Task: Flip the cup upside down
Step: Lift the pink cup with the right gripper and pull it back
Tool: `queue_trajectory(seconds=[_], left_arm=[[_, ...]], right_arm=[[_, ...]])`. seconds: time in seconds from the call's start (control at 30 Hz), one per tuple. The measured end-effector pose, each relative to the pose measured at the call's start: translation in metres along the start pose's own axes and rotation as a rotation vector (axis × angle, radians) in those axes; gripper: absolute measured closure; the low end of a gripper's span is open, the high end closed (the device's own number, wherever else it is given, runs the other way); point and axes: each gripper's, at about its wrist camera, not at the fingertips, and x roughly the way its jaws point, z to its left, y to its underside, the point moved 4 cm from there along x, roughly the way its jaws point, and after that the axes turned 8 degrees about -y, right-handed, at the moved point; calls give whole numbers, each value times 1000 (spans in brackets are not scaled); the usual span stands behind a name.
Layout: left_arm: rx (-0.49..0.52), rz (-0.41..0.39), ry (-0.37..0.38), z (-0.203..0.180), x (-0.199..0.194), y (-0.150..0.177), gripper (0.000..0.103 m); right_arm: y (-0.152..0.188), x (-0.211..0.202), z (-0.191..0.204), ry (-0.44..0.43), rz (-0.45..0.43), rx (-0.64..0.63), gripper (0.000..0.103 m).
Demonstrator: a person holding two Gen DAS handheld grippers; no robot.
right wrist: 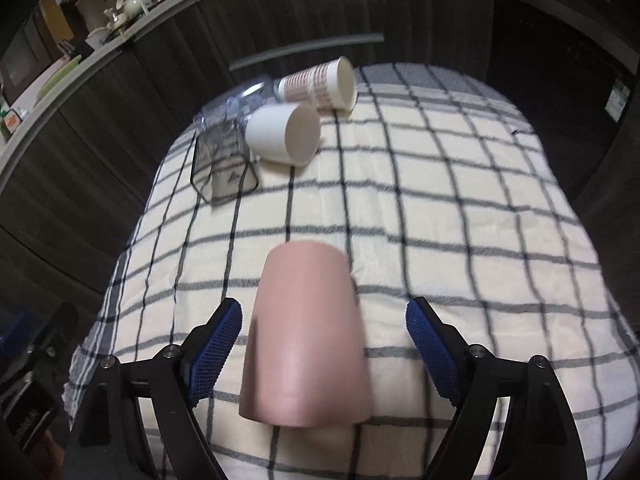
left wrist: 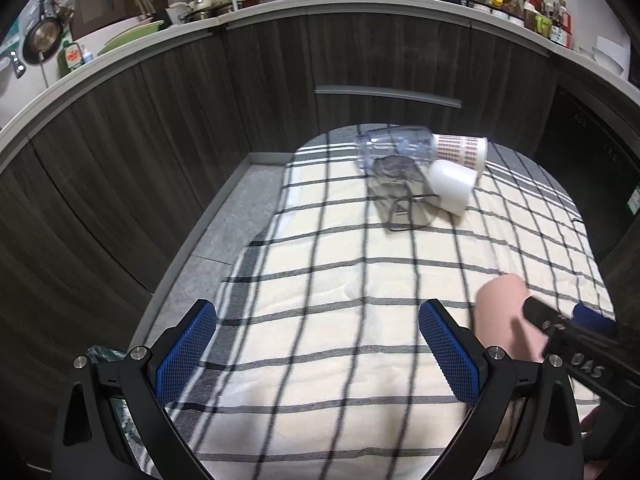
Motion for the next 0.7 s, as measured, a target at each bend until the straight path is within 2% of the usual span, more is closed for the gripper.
queue_trajectory(seconds=[0.2,0.33,0.47,0.7], left_arm=[[66,30,74,-44,-6,-4,0],[144,64,84,-81,-6,-8,0],[190,186,156,-116,6,-11,0],[244,402,179,-159,39,-18,1]], right_arm=[[-16,-41,-17,89,-97,-34,16],[-28,-68,-32,148,-144,-74,16],[-42,-90,-46,195,-187,-104,15],[-70,-97,-69,201,-196,-115,11]])
